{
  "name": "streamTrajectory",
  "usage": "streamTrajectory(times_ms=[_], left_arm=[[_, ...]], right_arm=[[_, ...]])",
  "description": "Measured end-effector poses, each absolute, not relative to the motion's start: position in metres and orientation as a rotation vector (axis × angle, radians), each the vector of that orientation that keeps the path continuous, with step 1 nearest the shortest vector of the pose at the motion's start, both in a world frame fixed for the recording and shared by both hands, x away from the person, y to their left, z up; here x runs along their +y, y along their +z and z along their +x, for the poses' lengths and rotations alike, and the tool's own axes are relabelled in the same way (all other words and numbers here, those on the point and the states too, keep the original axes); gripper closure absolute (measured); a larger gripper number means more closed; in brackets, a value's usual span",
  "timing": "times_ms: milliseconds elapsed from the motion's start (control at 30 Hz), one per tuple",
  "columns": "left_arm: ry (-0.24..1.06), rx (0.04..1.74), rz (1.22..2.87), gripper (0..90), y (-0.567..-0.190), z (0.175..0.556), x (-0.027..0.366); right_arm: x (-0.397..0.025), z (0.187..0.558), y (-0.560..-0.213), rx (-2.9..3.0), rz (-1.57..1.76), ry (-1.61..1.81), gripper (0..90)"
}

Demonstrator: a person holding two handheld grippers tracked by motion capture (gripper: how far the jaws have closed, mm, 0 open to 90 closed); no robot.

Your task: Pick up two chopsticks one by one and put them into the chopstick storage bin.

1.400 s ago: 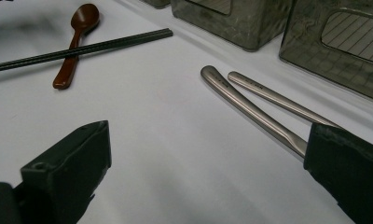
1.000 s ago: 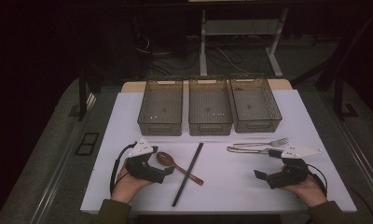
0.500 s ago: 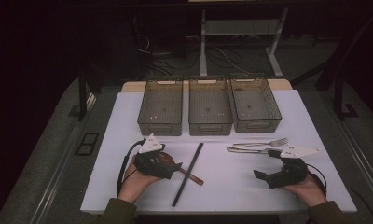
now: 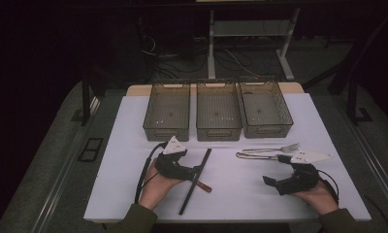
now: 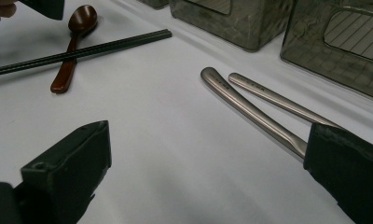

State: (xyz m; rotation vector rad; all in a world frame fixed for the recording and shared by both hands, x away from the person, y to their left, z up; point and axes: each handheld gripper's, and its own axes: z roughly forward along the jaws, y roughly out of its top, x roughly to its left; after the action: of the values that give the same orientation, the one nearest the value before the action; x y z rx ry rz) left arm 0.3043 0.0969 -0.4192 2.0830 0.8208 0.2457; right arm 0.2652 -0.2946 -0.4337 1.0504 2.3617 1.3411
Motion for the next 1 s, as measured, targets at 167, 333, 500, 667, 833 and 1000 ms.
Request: streamTrajectory(times_ms=[167,333,500,667,833,1000], left_arm=[[0.247,0.821,2.097,26.9,-0.421,0.312,0.084],[0.235,0.829,2.105,32.1,-0.423,0.319,0.076],[0.215,0.838,2.13,40.5,-0.428,0.325,0.069],[0.198,0.849,2.166,48.1,-0.432,0.325,0.067],[0.189,0.897,2.193,53.9,-0.437,0.325,0.065],[0.178,0.902,2.212,58.6,-0.44,0.324,0.062]], right_arm=[[-0.294,0.265,-0.434,2.364,1.052,1.344,0.3],[-0.294,0.265,-0.434,2.366,1.052,1.343,0.3],[-0.294,0.265,-0.434,2.366,1.054,1.34,0.3],[-0.295,0.264,-0.434,2.366,1.049,1.341,0.3],[-0.295,0.264,-0.434,2.365,1.047,1.341,0.3],[-0.295,0.264,-0.434,2.366,1.047,1.339,0.3]])
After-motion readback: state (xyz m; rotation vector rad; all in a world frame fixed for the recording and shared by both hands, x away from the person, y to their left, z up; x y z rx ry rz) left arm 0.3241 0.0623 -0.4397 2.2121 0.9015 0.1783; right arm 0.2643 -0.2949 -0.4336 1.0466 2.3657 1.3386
